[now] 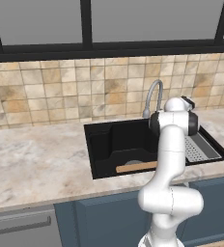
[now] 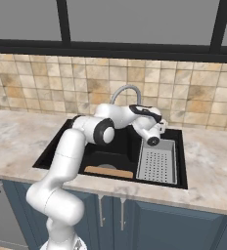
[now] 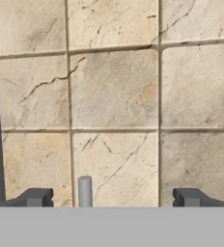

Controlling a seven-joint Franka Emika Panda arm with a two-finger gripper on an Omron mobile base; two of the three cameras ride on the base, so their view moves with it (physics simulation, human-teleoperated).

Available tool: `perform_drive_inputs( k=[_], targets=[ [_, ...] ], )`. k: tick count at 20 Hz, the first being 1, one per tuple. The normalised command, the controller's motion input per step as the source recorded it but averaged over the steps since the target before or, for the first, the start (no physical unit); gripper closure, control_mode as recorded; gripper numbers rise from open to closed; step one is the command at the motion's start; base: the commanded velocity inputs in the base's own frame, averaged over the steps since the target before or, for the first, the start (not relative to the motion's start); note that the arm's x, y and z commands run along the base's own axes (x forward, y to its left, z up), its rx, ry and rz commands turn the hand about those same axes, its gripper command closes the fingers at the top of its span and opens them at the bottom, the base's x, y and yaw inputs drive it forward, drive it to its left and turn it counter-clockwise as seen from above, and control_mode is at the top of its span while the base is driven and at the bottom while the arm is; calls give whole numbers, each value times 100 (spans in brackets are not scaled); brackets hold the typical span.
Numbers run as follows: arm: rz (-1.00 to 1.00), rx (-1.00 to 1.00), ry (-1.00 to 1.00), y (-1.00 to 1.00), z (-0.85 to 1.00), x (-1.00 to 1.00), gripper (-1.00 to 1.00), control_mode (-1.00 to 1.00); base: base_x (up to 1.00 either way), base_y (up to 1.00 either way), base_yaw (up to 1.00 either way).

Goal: Turn on the sink faucet with hot water and rinse the cutting board for ten seconds, then turn off the faucet. Push the cutting board to reach the water if necessary.

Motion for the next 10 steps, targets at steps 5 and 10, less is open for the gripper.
perform_drive_inputs(
  k=[5, 10],
  targets=[
    [0, 0, 0, 0, 0, 8, -100, -100, 0, 0, 0],
    [0, 0, 0, 0, 0, 0, -100, -100, 0, 0, 0]
  ],
)
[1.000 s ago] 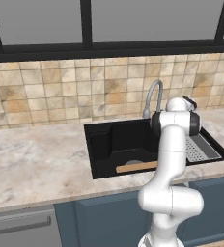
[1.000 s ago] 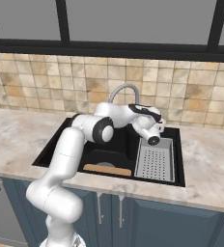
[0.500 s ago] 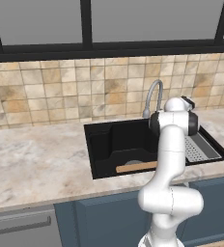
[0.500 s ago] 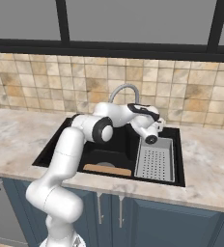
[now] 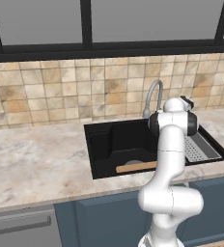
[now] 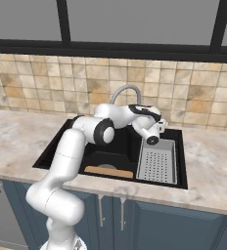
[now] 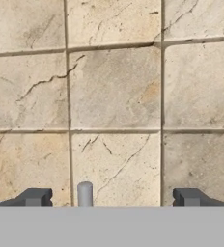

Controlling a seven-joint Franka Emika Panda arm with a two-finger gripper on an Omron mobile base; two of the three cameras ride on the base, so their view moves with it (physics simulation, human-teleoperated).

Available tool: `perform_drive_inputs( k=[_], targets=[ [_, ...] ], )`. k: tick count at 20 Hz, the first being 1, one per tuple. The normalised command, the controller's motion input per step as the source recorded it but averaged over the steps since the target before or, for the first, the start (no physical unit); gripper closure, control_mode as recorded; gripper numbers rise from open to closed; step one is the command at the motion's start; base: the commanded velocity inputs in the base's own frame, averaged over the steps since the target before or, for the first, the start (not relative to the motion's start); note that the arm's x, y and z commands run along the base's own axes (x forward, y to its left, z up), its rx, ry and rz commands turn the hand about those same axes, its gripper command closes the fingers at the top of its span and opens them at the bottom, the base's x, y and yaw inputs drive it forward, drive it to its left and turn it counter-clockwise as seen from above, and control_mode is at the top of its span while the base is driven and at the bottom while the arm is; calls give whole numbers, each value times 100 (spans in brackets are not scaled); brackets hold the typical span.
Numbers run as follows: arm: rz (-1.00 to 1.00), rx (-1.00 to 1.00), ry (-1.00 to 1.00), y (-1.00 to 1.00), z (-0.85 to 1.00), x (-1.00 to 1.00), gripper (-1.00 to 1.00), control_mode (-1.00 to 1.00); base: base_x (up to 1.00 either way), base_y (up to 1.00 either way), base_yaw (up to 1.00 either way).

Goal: Turn on the sink faucet with hot water and rinse the cutting board for ten seconds, then turn off the faucet. Push the cutting board to reach the water if necessary.

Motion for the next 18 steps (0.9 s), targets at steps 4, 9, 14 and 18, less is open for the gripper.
perform_drive_inputs(
  k=[4, 9, 14, 18],
  targets=[
    [0, 0, 0, 0, 0, 0, -100, -100, 0, 0, 0],
    [0, 0, 0, 0, -2, 6, -100, -100, 0, 0, 0],
    [0, 0, 0, 0, -1, 5, -100, -100, 0, 0, 0],
    [0, 0, 0, 0, 0, 0, -100, -100, 0, 0, 0]
  ],
)
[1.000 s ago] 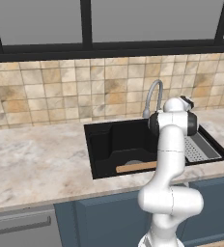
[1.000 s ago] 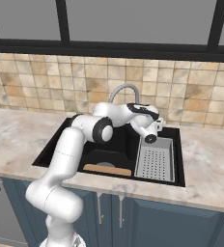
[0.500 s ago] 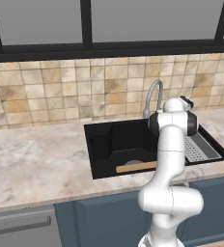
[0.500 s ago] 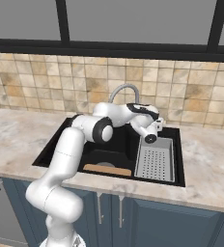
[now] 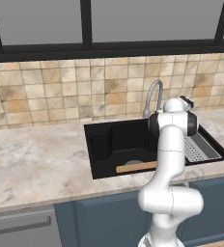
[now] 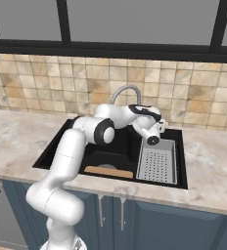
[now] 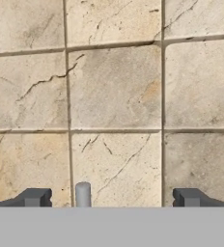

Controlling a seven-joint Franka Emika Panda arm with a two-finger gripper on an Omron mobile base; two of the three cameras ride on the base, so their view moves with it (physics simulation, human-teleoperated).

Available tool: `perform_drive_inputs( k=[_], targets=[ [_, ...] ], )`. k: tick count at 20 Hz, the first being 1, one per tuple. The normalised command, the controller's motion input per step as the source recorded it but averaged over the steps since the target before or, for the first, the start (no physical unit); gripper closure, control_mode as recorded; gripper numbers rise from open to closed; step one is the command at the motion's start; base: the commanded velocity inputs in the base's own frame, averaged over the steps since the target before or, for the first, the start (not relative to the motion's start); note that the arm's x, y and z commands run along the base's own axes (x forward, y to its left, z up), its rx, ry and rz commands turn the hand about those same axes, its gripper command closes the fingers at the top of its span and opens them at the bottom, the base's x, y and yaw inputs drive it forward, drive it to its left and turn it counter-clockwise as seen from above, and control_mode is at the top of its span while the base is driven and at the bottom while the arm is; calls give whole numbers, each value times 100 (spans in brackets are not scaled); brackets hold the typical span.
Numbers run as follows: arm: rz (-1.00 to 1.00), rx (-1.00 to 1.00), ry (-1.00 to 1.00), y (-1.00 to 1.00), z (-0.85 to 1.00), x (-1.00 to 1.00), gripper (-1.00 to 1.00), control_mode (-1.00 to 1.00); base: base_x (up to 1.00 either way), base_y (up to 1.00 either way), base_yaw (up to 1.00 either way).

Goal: Turn on the sink faucet with hot water and rinse the cutting board for ten seconds, then turn off the faucet. Push the cutting board to reach the water if necessary.

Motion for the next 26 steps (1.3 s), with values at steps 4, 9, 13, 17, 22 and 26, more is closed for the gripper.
perform_drive_inputs(
  k=[4, 9, 13, 17, 22, 26],
  targets=[
    [0, 0, 0, 0, 0, 0, -100, -100, 0, 0, 0],
    [0, 0, 0, 0, 0, 0, -100, -100, 0, 0, 0],
    [0, 0, 0, 0, 0, 0, -100, -100, 0, 0, 0],
    [0, 0, 0, 0, 0, 0, 100, -100, 0, 0, 0],
    [0, 0, 0, 0, 0, 0, 100, -100, 0, 0, 0],
    [0, 0, 0, 0, 0, 0, 100, -100, 0, 0, 0]
  ],
)
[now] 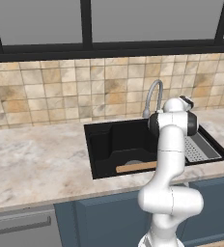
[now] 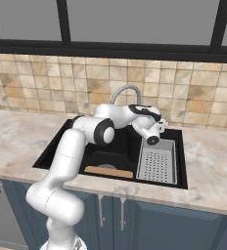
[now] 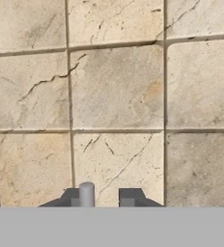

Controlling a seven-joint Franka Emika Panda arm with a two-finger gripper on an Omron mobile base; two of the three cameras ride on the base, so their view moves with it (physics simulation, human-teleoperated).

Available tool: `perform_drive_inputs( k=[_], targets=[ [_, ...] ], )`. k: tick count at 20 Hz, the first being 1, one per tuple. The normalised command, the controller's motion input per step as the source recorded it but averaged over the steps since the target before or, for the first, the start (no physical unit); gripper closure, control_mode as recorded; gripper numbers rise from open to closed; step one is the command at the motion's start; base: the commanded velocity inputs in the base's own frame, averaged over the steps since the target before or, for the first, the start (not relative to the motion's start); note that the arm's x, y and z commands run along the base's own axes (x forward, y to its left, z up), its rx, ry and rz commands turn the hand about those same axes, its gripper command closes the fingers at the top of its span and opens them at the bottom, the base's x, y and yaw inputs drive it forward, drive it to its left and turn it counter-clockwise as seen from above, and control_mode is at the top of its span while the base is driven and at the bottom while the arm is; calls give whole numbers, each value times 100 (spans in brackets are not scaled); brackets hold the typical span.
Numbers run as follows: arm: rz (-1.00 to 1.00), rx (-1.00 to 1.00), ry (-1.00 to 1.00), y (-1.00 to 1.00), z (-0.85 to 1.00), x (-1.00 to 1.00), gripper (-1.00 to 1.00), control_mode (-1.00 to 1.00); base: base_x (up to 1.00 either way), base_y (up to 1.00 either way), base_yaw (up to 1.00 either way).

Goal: Turn on the sink faucet with hot water and rinse the cutting board for ten seconds, then turn off the faucet. Push the cutting board to reach the water if necessary.

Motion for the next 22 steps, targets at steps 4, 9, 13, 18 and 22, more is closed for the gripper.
perform_drive_inputs(
  k=[4, 9, 13, 18, 22],
  targets=[
    [0, 0, 0, 0, 0, 0, 100, -100, 0, 0, 0],
    [0, 0, 0, 0, 0, 0, 100, -100, 0, 0, 0],
    [0, 0, 0, 0, 0, 0, 100, -100, 0, 0, 0],
    [0, 0, 0, -6, 0, 0, 100, -100, 0, 0, 0],
    [0, 0, 0, -35, 0, 0, 100, -100, 0, 0, 0]
  ],
)
